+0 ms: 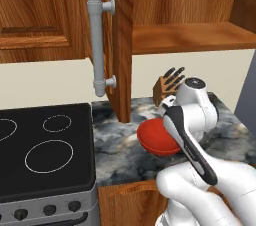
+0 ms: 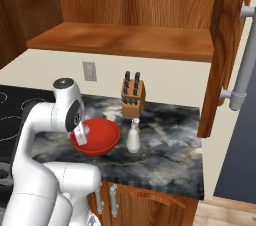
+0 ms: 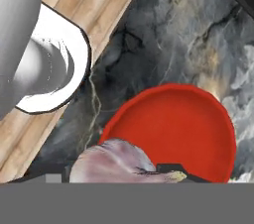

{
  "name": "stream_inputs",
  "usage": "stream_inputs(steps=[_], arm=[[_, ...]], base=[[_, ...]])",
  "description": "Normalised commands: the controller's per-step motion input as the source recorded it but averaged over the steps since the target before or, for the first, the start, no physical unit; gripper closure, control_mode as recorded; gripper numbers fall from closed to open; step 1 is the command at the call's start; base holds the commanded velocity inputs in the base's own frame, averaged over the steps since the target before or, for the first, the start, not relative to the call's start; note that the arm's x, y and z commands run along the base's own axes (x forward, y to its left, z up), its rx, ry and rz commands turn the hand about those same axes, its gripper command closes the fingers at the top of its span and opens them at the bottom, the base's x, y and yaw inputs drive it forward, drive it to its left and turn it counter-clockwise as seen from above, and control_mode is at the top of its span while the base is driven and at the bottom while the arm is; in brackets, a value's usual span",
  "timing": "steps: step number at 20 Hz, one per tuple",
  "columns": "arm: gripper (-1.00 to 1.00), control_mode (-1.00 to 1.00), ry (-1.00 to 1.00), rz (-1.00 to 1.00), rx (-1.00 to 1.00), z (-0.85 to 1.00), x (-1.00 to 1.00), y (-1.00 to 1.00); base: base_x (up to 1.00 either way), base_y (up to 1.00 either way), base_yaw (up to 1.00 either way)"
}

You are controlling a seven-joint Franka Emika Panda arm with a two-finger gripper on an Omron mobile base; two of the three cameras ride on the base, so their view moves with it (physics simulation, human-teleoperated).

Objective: Retrieve the bottle and the shaker from the cabinet and place them next to the mixing bowl on the counter. Then add garlic from the fridge to the mixing bowl.

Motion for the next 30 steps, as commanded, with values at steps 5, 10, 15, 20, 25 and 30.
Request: stream_inputs(steps=[5, 10, 15, 20, 25, 30], arm=[[1.00, -1.00, 0.09, 0.16, -0.01, -0.48, 0.50, 0.00], [1.00, -1.00, 0.05, 0.13, 0.00, -0.46, 0.43, 0.01], [1.00, -1.00, 0.05, 0.09, -0.01, -0.43, 0.29, 0.04], [1.00, -1.00, 0.03, 0.08, -0.01, -0.40, 0.20, 0.04], [-1.00, -1.00, 0.02, 0.08, -0.01, -0.39, 0.17, 0.02], [-1.00, -1.00, 0.00, 0.02, 0.00, -0.02, 0.00, 0.00]], base=[[0.00, 0.00, 0.00], [0.00, 0.00, 0.00], [0.00, 0.00, 0.00], [0.00, 0.00, 0.00], [0.00, 0.00, 0.00], [0.00, 0.00, 0.00]])
